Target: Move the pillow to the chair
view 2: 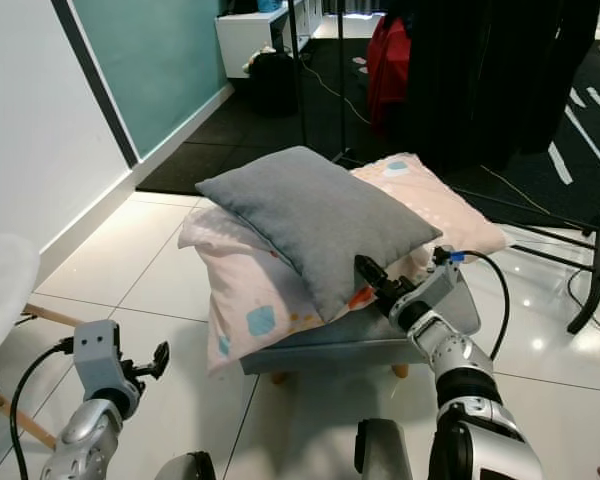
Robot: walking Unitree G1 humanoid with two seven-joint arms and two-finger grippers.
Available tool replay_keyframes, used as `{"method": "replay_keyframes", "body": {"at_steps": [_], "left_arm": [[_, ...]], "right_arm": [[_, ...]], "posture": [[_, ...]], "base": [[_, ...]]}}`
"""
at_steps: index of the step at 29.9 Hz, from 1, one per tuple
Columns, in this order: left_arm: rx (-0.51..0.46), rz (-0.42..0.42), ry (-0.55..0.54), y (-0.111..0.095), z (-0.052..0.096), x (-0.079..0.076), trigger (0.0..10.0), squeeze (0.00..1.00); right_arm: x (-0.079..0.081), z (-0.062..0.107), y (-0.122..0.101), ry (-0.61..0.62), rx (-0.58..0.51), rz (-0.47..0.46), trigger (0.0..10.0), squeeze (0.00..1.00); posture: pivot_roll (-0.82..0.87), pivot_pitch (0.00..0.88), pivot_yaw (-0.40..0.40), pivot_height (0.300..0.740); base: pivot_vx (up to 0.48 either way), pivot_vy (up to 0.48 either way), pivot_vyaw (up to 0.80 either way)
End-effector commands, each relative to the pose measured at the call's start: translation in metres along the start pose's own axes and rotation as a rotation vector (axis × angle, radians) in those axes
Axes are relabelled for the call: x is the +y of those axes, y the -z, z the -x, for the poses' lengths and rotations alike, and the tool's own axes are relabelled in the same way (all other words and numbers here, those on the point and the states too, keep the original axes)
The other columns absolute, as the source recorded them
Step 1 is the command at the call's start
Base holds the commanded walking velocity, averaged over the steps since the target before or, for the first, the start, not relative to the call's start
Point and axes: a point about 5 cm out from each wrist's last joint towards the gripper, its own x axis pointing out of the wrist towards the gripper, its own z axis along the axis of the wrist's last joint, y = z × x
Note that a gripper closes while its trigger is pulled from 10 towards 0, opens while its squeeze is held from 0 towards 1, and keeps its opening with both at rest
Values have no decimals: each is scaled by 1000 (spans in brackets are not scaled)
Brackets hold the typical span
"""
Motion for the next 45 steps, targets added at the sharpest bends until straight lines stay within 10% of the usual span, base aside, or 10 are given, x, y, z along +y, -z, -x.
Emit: {"method": "replay_keyframes", "body": {"at_steps": [1, 6, 7, 8, 10, 21, 22, 23, 24, 45], "left_arm": [[9, -1, -11, 4, 3, 3, 10000, 0], [6, 4, -5, 5, 3, 0, 10000, 0], [4, 5, -3, 4, 3, 0, 10000, 0], [2, 4, -2, 3, 3, 0, 10000, 0], [0, 4, -2, 3, 3, 0, 10000, 0], [-5, -16, -14, 1, 9, 10, 10000, 0], [-4, -18, -14, 1, 10, 11, 10000, 0], [-4, -18, -14, 1, 10, 11, 10000, 0], [-3, -19, -15, 1, 10, 11, 10000, 0], [-14, -12, -22, -3, 10, 11, 10000, 0]], "right_arm": [[4, -2, 3, -46, 3, -41, 10000, 1000], [9, -9, 11, -41, 33, -83, 10000, 1000], [10, -11, 12, -26, 36, -103, 10000, 859], [12, -13, 13, -20, 38, -114, 10000, 133], [12, -15, 14, -18, 40, -119, 10000, 0], [36, -31, 24, -130, 77, -147, 9333, 0], [37, -32, 24, -129, 80, -140, 2471, 0], [37, -32, 24, -129, 80, -140, 2471, 0], [39, -33, 24, -141, 77, -132, 0, 0], [49, -35, 7, -209, 7, 22, 0, 0]], "posture": [[-101, 79, 30, 540], [-105, 88, 30, 540], [-101, 96, 33, 540], [-100, 97, 34, 540], [-99, 99, 34, 540], [-66, 127, 49, 540], [-66, 127, 49, 540], [-66, 127, 49, 540], [-66, 128, 49, 540], [-78, 120, 39, 540]], "base": [[0, 0, 0], [0, 0, 0], [0, 0, 0], [0, 0, 0], [0, 0, 0], [0, 0, 0], [0, 0, 0], [0, 0, 0], [0, 0, 0], [0, 0, 0]]}}
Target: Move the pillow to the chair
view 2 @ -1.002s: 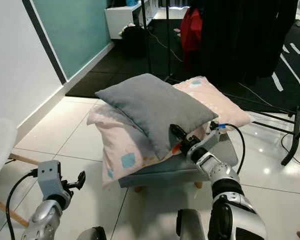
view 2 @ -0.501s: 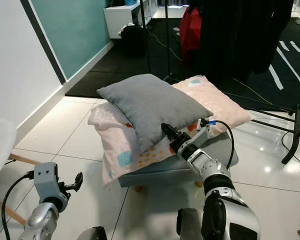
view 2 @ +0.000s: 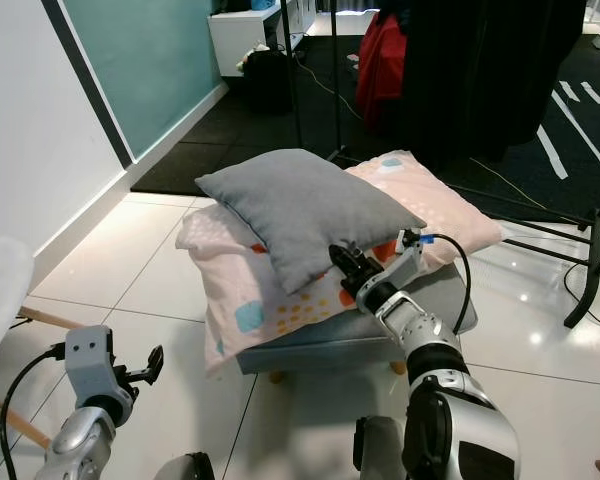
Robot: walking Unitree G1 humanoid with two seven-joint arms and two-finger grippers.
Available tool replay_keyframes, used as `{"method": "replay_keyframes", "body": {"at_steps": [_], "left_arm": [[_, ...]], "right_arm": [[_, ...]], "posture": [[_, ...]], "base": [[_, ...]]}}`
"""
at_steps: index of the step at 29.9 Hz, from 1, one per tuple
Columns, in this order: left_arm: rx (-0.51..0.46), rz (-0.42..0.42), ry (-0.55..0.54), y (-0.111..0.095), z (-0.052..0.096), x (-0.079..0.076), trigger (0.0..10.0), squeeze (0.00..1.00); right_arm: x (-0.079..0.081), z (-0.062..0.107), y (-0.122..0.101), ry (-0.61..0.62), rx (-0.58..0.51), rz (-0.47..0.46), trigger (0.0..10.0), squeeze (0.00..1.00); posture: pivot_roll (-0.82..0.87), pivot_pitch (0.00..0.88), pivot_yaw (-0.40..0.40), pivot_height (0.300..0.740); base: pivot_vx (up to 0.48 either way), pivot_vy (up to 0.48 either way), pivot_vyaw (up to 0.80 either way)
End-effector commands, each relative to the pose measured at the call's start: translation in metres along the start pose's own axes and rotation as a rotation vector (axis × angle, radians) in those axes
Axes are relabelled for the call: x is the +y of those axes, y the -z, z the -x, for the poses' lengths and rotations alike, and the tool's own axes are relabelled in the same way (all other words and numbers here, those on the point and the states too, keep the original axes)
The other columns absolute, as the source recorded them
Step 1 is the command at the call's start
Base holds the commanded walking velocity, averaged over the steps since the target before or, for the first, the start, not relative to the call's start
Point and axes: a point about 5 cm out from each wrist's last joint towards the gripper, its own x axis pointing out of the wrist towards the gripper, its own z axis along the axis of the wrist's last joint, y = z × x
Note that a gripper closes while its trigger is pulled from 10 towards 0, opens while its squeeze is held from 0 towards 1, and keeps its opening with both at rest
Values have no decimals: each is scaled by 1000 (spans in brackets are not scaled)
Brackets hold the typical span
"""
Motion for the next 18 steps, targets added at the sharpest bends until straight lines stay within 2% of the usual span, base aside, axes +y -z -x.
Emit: {"method": "replay_keyframes", "body": {"at_steps": [1, 3, 4, 5, 7, 9, 10, 13, 14, 16, 17, 18], "left_arm": [[4, 1, -16, -2, 0, 6, 10000, 0], [-1, 4, -16, -3, -1, 5, 10000, 0], [-9, 7, -15, -5, -2, 3, 10000, 0], [-9, 7, -15, -5, -2, 3, 10000, 0], [-19, 12, -11, -8, -5, 0, 10000, 0], [-19, 12, -11, -8, -5, 0, 10000, 0], [-24, 13, -8, -9, -6, -2, 10000, 0], [-29, 13, -4, -11, -8, -4, 10000, 0], [-34, 15, -1, -13, -10, -6, 10000, 0], [-34, 15, -1, -13, -10, -6, 10000, 0], [-37, 17, 2, -14, -12, -7, 10000, 0], [-37, 17, 2, -14, -12, -7, 10000, 0]], "right_arm": [[7, -3, -4, -44, -4, 70, 0, 0], [13, -5, -8, -77, -4, 105, 0, 0], [23, -6, -13, -138, -7, 126, 0, 0], [23, -6, -13, -138, -7, 126, 0, 0], [41, -8, -22, -244, -17, 166, 0, 0], [41, -8, -22, -244, -17, 166, 0, 0], [49, -8, -27, -282, -25, 178, 0, 0], [56, -8, -31, -313, -30, 190, 0, 0], [64, -9, -36, -347, -37, 203, 0, 0], [64, -9, -36, -347, -37, 203, 0, 0], [73, -9, -41, -389, -44, 218, 0, 0], [73, -9, -41, -389, -44, 218, 0, 0]], "posture": [[-78, 120, 39, 540], [-82, 116, 37, 540], [-88, 111, 35, 545], [-88, 111, 35, 545], [-97, 103, 32, 555], [-97, 103, 32, 555], [-102, 96, 29, 560], [-109, 87, 26, 565], [-111, 78, 21, 570], [-111, 78, 21, 570], [-117, 67, 20, 575], [-117, 67, 20, 575]], "base": [[0, 0, 0], [0, 0, 0], [0, 0, 0], [0, 0, 0], [0, 0, 0], [0, 0, 0], [0, 0, 0], [0, 0, 0], [0, 0, 0], [0, 0, 0], [0, 0, 0], [0, 0, 0]]}}
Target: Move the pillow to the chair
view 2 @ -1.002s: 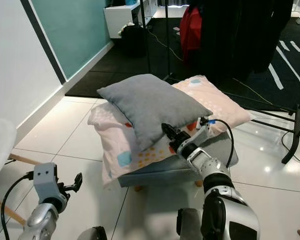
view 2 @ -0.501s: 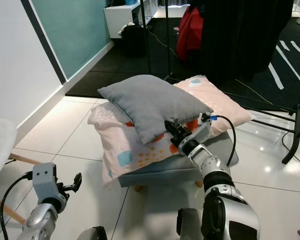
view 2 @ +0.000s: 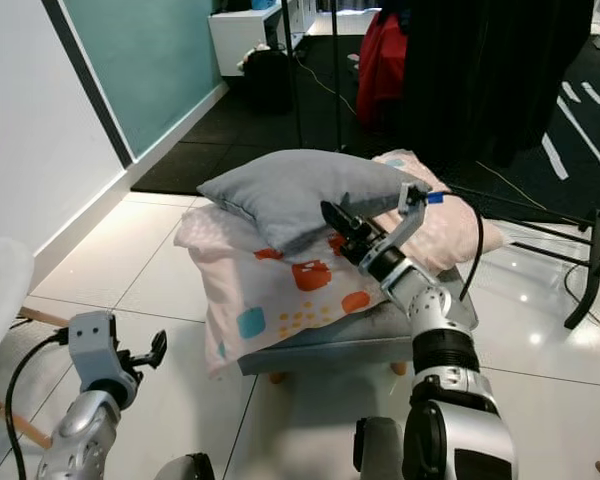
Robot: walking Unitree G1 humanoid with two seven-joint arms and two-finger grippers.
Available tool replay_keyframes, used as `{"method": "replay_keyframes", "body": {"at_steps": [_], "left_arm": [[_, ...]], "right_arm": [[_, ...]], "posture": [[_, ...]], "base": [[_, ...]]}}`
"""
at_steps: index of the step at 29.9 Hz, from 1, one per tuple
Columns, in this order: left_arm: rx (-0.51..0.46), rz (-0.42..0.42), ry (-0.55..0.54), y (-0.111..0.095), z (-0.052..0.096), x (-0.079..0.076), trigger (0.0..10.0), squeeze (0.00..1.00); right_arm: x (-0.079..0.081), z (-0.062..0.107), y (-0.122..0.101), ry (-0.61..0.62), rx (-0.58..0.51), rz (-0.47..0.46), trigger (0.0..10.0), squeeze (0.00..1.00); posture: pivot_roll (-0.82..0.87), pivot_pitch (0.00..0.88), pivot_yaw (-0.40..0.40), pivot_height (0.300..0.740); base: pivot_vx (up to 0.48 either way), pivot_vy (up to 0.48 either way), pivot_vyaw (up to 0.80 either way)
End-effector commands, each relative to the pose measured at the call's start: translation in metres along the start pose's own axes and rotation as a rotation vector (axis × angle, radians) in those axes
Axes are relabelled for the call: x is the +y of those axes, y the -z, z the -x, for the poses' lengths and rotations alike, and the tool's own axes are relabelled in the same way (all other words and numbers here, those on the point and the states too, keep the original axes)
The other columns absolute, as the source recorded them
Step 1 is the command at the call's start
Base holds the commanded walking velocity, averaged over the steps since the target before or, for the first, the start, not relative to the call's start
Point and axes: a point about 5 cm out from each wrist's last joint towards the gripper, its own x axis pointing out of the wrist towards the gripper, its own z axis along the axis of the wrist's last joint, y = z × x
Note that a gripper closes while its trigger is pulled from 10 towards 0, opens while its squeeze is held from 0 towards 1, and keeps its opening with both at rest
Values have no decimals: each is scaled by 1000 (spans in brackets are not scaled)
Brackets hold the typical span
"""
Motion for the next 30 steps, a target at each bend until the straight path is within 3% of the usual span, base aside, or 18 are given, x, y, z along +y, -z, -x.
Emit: {"method": "replay_keyframes", "body": {"at_steps": [1, 14, 23, 27, 28, 30], "left_arm": [[18, 8, -13, 5, 0, 2, 10000, 0], [3, 13, -7, 1, -5, -1, 10000, 0], [-45, 20, 10, -9, -6, -2, 10000, 0], [-129, 56, 57, -29, -9, -3, 10000, 0], [-185, 85, 95, -44, -11, -5, 10000, 0], [-198, 91, 105, -47, -11, -6, 10000, 0]], "right_arm": [[19, -9, -14, -122, -35, 34, 0, 0], [42, -10, -30, -227, -81, 47, 0, 0], [39, -4, -30, -200, -77, 51, 0, 0], [33, 1, -32, -157, -89, 48, 0, 0], [35, 2, -35, -166, -100, 37, 0, 0], [36, 2, -35, -172, -104, 32, 0, 0]], "posture": [[-119, 61, 19, 580], [-128, 51, 18, 625], [-128, 56, 22, 645], [-129, 60, 25, 660], [-131, 58, 25, 670], [-131, 58, 25, 675]], "base": [[0, 0, 0], [0, 0, 0], [0, 0, 0], [0, 0, 0], [0, 0, 0], [0, 0, 0]]}}
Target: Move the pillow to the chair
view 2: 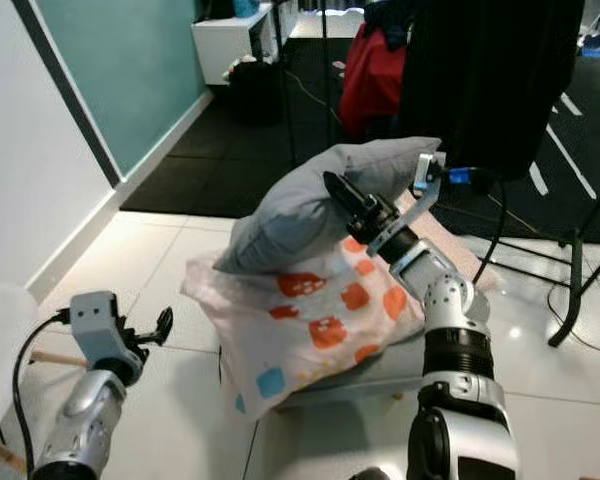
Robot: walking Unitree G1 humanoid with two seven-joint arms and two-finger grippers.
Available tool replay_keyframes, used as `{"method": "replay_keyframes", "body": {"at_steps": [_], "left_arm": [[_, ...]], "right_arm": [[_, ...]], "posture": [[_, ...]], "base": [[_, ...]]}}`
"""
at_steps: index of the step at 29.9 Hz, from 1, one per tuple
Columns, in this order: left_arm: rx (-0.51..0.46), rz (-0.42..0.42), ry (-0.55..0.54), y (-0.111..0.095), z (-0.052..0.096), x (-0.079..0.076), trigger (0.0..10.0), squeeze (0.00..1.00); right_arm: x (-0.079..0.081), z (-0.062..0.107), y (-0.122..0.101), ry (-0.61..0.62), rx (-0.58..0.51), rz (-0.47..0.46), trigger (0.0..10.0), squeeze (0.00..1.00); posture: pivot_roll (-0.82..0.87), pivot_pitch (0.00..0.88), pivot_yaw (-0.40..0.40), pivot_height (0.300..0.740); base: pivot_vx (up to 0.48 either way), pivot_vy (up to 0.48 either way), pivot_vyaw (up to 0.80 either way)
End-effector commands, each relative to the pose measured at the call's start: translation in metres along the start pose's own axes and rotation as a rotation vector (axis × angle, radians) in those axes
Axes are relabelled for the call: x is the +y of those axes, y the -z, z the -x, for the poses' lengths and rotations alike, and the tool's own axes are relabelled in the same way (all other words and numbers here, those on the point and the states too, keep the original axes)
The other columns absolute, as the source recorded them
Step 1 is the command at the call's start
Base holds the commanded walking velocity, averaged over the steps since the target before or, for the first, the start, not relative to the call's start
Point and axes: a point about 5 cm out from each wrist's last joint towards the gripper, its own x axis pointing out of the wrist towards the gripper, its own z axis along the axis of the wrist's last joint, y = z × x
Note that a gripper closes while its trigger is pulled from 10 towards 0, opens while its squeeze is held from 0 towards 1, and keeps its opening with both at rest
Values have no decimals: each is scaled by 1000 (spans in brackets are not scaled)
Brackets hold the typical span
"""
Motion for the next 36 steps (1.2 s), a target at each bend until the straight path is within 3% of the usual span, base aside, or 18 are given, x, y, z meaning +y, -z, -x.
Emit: {"method": "replay_keyframes", "body": {"at_steps": [1, 12, 28, 29, 36], "left_arm": [[-22, 3, 6, -8, -1, 5, 10000, 0], [27, -24, -11, 6, 6, 6, 10000, 0], [33, -21, -16, 8, 9, 7, 10000, 0], [33, -21, -17, 8, 9, 7, 10000, 0], [28, -27, -23, 7, 8, 7, 10000, 0]], "right_arm": [[17, -7, -13, -95, -48, 24, 0, 0], [30, -8, 16, -138, 60, 22, 0, 0], [40, -9, 42, -146, 131, 22, 0, 0], [41, -8, 45, -148, 138, 25, 9882, 0], [44, -7, 45, -161, 141, 30, 10000, 0]], "posture": [[-130, 58, 25, 680], [-134, 60, 18, 730], [-136, 53, 11, 740], [-136, 53, 11, 740], [-137, 50, 9, 740]], "base": [[0, 0, 0], [0, 0, 0], [0, 0, 0], [0, 0, 800], [0, 0, 800]]}}
